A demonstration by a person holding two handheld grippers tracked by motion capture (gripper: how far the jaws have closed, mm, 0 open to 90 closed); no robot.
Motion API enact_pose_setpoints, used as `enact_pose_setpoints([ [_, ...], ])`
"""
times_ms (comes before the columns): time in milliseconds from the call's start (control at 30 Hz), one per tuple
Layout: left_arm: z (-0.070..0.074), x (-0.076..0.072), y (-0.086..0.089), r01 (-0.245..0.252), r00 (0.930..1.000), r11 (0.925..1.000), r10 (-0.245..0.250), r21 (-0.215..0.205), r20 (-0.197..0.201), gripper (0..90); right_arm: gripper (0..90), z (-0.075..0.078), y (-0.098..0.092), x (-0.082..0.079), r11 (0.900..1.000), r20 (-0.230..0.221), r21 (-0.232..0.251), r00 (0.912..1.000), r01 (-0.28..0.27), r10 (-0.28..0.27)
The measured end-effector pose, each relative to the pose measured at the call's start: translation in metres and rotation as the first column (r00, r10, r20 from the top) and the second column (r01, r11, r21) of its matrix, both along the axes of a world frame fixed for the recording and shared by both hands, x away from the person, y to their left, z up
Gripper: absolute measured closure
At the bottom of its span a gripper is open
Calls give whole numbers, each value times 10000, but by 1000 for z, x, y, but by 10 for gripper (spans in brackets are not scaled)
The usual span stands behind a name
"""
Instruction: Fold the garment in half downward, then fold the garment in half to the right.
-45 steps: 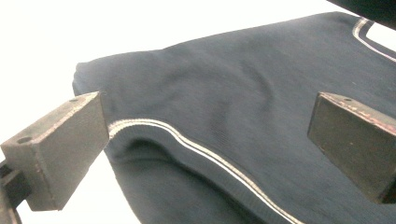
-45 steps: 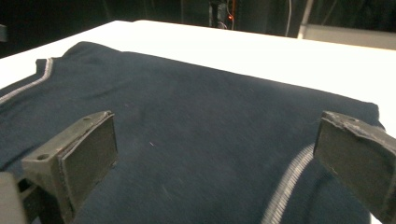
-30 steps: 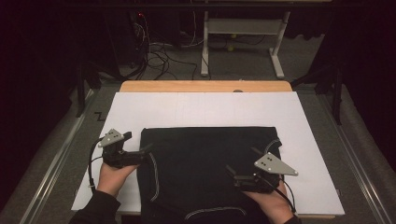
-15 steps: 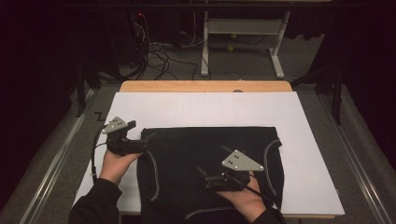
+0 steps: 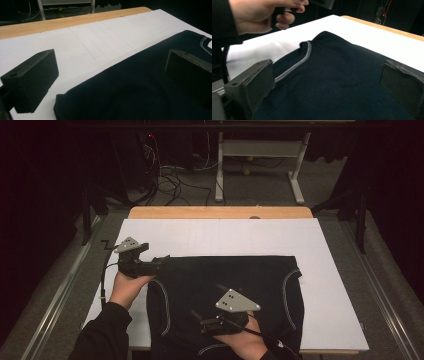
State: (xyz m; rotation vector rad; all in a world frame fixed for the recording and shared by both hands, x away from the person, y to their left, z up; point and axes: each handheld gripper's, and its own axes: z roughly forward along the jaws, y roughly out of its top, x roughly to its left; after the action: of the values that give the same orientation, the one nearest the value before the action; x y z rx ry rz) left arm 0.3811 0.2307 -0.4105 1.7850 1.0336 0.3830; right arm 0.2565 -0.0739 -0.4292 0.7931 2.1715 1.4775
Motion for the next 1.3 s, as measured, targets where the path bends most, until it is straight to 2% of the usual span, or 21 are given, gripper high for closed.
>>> enact_pose_setpoints([
  [133, -4, 6, 5, -128, 9998, 9999, 128, 23, -157, 0, 0, 0, 6, -6, 9998, -90, 140, 9999, -125, 126],
  [233, -12, 12, 14, -499, 9980, 9984, 509, 271, -376, 0, 0, 0, 10, -10, 9996, -84, 184, 9997, -216, 217],
  [333, -19, 12, 22, -811, 9960, 9967, 814, 91, -374, 0, 0, -1, 12, -10, 9994, -72, 176, 9995, -306, 307],
  [400, -24, 12, 26, -805, 9957, 9968, 805, 11, -461, 0, 0, -3, 14, -10, 9993, -106, 134, 9994, -339, 340],
  [533, -35, 11, 29, -901, 9941, 9959, 907, 121, -589, 0, 0, -5, 15, -10, 9995, -187, 0, 9993, -318, 318],
  [633, -43, 13, 29, -883, 9921, 9955, 909, 330, -862, 0, 0, -7, 15, -10, 9995, -185, 11, 9993, -325, 325],
  [700, -47, 16, 29, -930, 9891, 9942, 986, 549, -1093, 0, 0, -7, 15, -10, 9995, -224, 19, 9993, -314, 314],
  [800, -52, 25, 27, -1126, 9790, 9903, 1247, 819, -1614, 0, 0, -8, 17, -11, 9994, -247, 89, 9991, -339, 341],
  [900, -61, 34, 25, -992, 9669, 9884, 1231, 1151, -2237, 0, 0, -10, 19, -13, 9992, -377, 122, 9986, -374, 378],
  [933, -66, 36, 23, -936, 9593, 9879, 1228, 1240, -2543, 18, 0, -10, 20, -13, 9992, -406, 113, 9984, -388, 392],
  [1000, -70, 38, 19, -844, 9488, 9851, 1253, 1498, -2900, 20, 0, -11, 21, -15, 9990, -467, 64, 9979, -446, 449],
  [1033, -70, 38, 17, -859, 9514, 9817, 1315, 1700, -2786, 21, 0, -11, 22, -16, 9989, -475, 22, 9978, -470, 471],
  [1067, -69, 37, 16, -927, 9510, 9793, 1406, 1798, -2755, 31, 0, -12, 23, -17, 9987, -483, -6, 9975, -517, 516],
  [1100, -70, 37, 16, -974, 9481, 9782, 1471, 1832, -2817, 49, 0, -12, 24, -18, 9985, -531, -32, 9971, -547, 544],
  [1167, -70, 36, 16, -1137, 9470, 9756, 1636, 1879, -2764, 72, 0, -14, 27, -19, 9977, -589, -110, 9961, -669, 662],
  [1267, -69, 34, 11, -1358, 9436, 9658, 1940, 2209, -2684, 106, 0, -15, 32, -21, 9963, -645, -305, 9949, -798, 777],
  [1300, -69, 34, 10, -1350, 9443, 9636, 1957, 2309, -2645, 119, 0, -15, 34, -22, 9956, -719, -439, 9942, -831, 798],
])
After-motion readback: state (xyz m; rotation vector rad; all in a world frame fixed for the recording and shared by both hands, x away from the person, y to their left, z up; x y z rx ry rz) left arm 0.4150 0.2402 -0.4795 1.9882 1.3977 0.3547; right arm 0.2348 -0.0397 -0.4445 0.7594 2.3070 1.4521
